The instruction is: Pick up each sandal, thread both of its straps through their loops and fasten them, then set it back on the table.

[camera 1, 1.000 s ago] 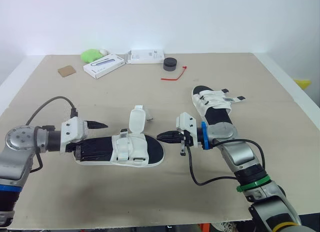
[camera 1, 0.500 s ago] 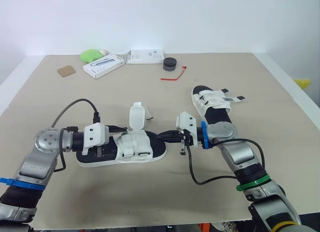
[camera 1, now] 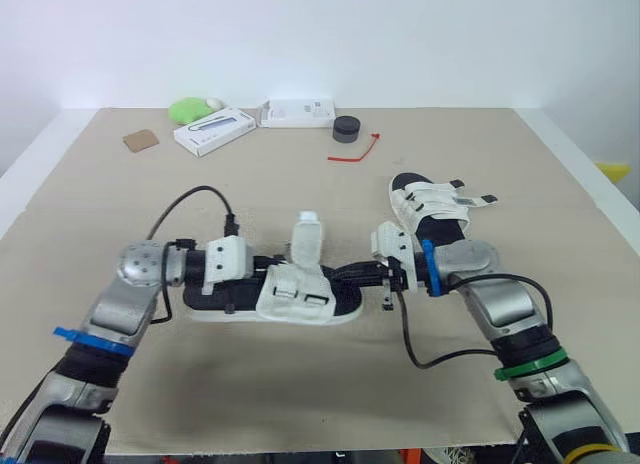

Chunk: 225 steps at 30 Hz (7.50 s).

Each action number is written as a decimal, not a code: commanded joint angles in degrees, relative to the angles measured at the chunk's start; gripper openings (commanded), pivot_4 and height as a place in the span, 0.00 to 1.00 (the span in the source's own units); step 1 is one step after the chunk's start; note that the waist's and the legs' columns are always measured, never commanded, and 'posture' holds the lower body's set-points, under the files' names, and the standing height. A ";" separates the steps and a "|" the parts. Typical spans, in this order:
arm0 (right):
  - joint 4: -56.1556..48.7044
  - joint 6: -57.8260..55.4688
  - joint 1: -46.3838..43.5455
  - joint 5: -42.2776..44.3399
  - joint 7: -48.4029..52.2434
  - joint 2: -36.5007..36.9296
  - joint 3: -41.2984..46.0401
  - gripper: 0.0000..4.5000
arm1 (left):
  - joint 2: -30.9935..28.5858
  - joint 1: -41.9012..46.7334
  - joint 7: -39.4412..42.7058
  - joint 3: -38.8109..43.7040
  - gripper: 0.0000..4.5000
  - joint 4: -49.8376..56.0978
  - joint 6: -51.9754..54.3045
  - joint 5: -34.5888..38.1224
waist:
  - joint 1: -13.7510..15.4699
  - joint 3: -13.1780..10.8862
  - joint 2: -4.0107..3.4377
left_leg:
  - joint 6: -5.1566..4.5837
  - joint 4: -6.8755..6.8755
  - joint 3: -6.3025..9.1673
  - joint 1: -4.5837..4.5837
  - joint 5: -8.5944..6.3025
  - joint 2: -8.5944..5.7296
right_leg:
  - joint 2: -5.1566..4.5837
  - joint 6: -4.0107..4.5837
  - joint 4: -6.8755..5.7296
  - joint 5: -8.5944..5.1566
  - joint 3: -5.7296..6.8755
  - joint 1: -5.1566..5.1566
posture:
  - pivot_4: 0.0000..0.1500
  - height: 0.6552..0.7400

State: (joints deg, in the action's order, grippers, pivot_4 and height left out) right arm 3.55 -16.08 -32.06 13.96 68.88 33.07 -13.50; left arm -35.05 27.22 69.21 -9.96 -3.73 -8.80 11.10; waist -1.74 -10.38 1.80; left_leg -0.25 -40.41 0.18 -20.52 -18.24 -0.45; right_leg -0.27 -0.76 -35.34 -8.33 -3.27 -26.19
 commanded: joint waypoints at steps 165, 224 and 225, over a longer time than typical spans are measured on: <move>3.88 4.21 -0.27 -4.58 -0.61 -0.37 -0.53 0.00 | 2.69 26.54 -55.43 -8.43 0.01 -8.17 -65.65 -69.56 | -0.81 0.02 0.07 | -0.30 -0.01 -0.73 0.31 0.09 -0.06 | 0.04 -0.58 0.28 0.48 -0.95 0.26 | 1.00 1.00; 4.18 4.11 -0.37 -5.34 -0.39 -1.55 -0.34 0.00 | 5.90 24.65 -70.30 3.95 0.92 -19.80 93.56 101.90 | -0.92 0.02 0.07 | 0.06 -0.03 -0.30 0.32 0.34 -0.20 | 0.26 -0.38 0.13 0.54 -0.83 0.21 | 1.00 1.00; 4.09 4.08 -0.27 -5.30 -0.40 -1.51 -0.30 0.00 | 5.84 24.70 -70.90 3.55 0.92 -20.31 93.74 101.90 | -0.92 0.03 0.07 | 0.07 -0.03 -0.30 0.32 0.34 -0.21 | 0.25 -0.39 0.13 0.54 -0.84 0.20 | 1.00 1.00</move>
State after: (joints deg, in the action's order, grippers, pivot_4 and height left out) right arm 8.71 -12.08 -32.43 8.60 68.35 31.41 -13.65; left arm -28.71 50.64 -0.84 -6.51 -23.84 84.28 111.27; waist -2.66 -10.35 1.87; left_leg -0.17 -40.44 -0.13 -20.20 -17.90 -0.68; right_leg -0.03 -1.15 -35.21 -7.79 -4.11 -25.99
